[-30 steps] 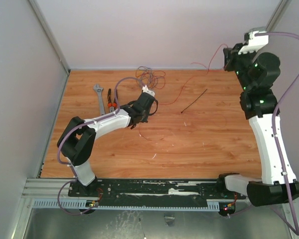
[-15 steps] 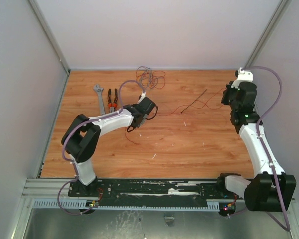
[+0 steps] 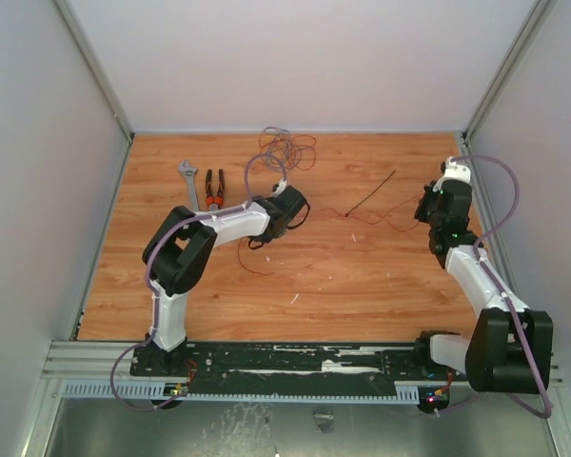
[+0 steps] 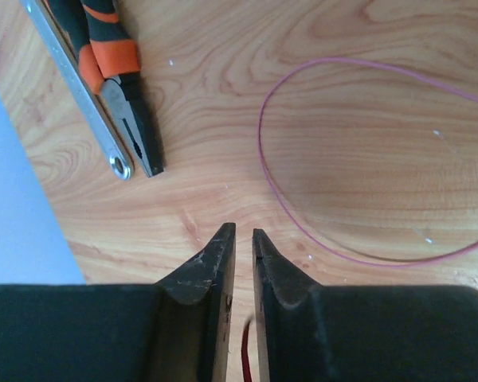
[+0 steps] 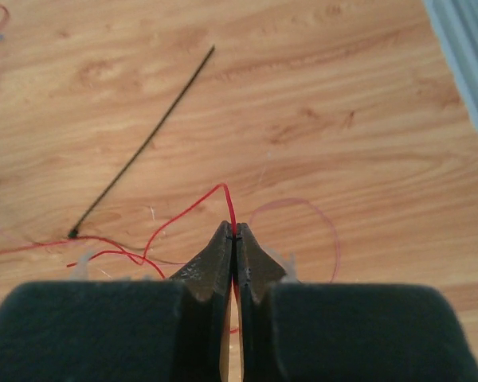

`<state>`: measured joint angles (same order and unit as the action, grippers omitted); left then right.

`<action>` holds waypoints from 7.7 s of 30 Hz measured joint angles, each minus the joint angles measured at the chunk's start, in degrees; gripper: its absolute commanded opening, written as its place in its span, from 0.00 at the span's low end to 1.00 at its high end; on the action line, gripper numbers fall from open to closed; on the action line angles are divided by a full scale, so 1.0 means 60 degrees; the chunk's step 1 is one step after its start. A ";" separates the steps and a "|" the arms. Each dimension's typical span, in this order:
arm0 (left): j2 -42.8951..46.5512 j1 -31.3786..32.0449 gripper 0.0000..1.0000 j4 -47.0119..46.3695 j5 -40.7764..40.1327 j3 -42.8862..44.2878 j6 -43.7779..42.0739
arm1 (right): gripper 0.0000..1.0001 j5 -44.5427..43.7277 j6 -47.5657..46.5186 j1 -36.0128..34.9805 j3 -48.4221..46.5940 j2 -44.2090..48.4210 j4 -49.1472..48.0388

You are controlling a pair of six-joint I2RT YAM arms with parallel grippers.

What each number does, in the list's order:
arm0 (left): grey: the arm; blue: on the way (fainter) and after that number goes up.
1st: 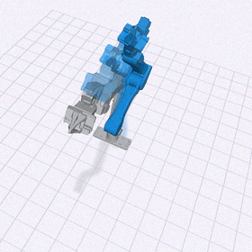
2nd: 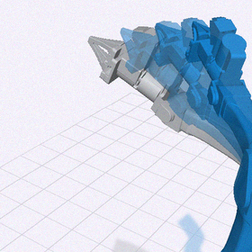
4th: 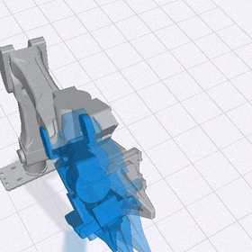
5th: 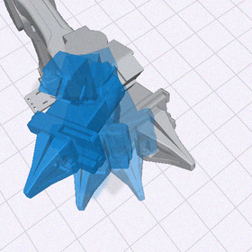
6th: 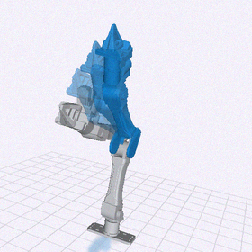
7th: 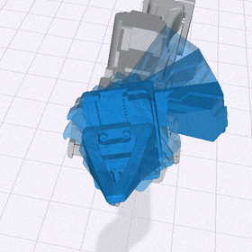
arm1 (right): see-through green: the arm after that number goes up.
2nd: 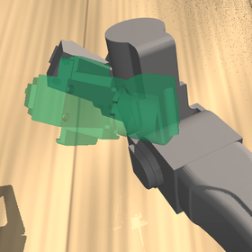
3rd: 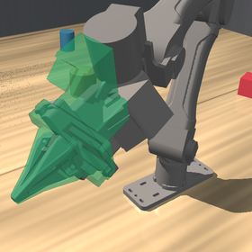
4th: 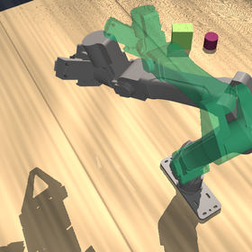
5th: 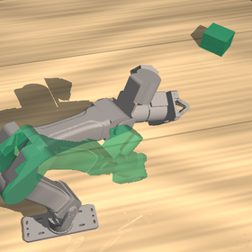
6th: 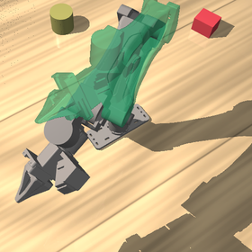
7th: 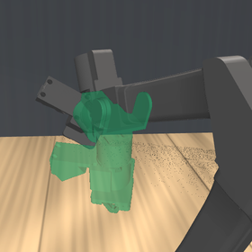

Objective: Zip-tie the wires
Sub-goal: Place the cable at the center of the board, then untie the cable at the center of the board.

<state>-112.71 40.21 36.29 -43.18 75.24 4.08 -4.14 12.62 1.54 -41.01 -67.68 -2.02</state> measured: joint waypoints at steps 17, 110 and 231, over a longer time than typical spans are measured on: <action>-0.0998 -0.0226 0.61 0.0044 -0.0845 0.0627 -0.0401 | 0.00 -0.0273 0.0350 0.0022 0.0725 -0.0353 -0.1016; 0.0477 -0.0725 0.98 -0.1982 0.1228 -0.0554 0.1038 | 0.35 0.0703 0.0357 0.0772 0.0182 0.0412 -0.0860; 0.7042 -0.3690 0.98 -0.3617 0.6360 -0.3428 0.2153 | 0.00 0.5242 -0.1071 -0.3814 -1.4659 -1.1278 0.2943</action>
<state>-70.46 18.06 14.59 -5.02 54.68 16.99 27.31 6.20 -21.34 -128.97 -135.35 15.64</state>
